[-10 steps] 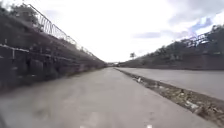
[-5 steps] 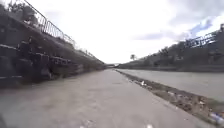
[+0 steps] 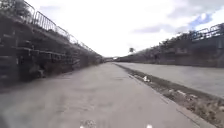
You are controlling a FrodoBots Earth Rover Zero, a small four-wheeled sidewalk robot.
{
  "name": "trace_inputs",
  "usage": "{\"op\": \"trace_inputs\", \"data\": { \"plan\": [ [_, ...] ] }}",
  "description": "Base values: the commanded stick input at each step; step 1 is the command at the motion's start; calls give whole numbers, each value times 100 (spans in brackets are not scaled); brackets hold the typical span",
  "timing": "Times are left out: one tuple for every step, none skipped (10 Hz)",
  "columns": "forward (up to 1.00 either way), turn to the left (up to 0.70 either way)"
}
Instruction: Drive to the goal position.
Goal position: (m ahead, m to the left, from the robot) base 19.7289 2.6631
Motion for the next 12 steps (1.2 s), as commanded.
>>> {"op": "trace_inputs", "data": {
  "plan": [
    [100, 0],
    [100, 0],
    [100, 0],
    [100, 0],
    [100, 0],
    [100, 0],
    [100, 0],
    [100, 0],
    [100, 0],
    [100, 0],
    [100, 0],
    [100, 0]
  ]
}}
